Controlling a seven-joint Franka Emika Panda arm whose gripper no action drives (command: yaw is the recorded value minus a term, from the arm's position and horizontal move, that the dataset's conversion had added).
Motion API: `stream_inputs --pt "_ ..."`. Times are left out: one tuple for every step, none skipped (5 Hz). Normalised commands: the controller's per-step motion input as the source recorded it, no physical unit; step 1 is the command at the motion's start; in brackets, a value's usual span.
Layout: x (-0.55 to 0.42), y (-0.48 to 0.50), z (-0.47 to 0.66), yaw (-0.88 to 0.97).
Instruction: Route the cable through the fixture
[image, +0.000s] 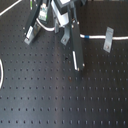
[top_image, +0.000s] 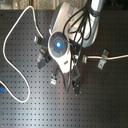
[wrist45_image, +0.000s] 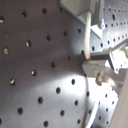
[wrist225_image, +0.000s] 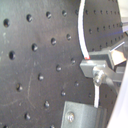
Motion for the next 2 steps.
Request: stream_inputs --pt "-0.012 0.021 0.0 0.05" --pt "0.0 0.0 0.0 0.05"
